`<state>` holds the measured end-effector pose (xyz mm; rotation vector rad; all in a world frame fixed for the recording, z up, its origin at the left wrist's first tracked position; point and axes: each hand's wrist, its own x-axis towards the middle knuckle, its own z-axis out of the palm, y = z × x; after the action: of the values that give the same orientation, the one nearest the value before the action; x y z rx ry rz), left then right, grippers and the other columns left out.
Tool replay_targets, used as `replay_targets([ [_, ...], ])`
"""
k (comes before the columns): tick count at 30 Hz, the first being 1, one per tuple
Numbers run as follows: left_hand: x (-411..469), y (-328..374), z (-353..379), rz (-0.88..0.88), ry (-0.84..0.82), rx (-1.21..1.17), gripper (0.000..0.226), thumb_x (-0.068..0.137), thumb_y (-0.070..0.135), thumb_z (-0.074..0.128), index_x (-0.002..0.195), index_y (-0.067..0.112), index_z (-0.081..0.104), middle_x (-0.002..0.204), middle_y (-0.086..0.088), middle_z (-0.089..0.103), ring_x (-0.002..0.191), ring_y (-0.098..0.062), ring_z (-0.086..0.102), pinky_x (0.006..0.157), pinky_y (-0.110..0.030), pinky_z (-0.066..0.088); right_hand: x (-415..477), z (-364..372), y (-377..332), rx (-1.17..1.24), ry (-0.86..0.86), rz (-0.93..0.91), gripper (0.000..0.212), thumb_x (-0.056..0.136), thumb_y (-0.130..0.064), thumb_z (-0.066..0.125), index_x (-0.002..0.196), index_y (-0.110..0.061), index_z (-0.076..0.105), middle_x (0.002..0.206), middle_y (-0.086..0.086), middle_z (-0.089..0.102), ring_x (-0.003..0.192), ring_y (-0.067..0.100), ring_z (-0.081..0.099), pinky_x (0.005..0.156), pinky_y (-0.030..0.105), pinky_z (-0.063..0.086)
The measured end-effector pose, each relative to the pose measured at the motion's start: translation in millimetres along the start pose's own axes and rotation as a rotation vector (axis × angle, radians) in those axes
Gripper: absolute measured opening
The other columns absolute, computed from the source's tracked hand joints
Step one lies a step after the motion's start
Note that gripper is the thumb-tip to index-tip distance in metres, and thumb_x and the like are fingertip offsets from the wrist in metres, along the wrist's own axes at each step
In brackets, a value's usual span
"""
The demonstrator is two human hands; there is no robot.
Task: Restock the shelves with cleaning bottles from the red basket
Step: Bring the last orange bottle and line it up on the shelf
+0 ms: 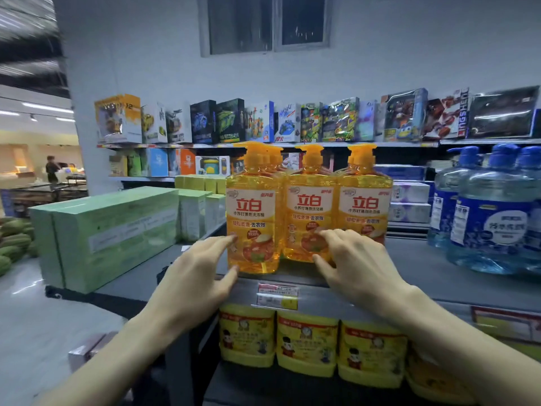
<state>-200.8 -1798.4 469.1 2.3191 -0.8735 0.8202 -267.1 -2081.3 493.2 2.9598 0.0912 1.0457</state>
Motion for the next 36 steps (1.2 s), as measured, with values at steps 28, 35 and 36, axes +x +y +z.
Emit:
replay_targets([
  [28,100.4,117.5,112.8,-0.12,-0.04,0.196,0.074,0.091,0.015,0.077,0.142,0.028,0.026,0.144,-0.012,0.03,0.131,-0.035,0.037,0.096,-0.043,0.056,14.6,0.6,118.6,0.53,-0.02,0.271,0.043,0.087,-0.048,0.084,0.12,-0.023,0.078,0.098,-0.012,0.079,0.082,0.004,0.074,0.076,0.027,0.066],
  [35,100.6,116.4,115.7,-0.159,-0.049,0.186,0.077,0.091,0.017,0.078,0.143,0.026,0.021,0.149,-0.015,0.027,0.139,-0.042,0.035,0.098,-0.048,0.056,12.3,3.8,118.9,0.575,0.0,0.291,0.048,0.083,-0.049,0.086,0.122,-0.022,0.078,0.102,-0.011,0.08,0.087,0.006,0.076,0.08,0.03,0.066],
  [36,100.7,116.3,115.3,-0.16,-0.057,0.187,0.078,0.091,0.017,0.078,0.143,0.026,0.021,0.15,-0.015,0.027,0.14,-0.043,0.034,0.099,-0.049,0.056,12.3,3.4,118.5,0.576,-0.003,0.298,0.049,0.083,-0.05,0.086,0.122,-0.022,0.078,0.103,-0.011,0.08,0.088,0.006,0.076,0.081,0.031,0.066],
])
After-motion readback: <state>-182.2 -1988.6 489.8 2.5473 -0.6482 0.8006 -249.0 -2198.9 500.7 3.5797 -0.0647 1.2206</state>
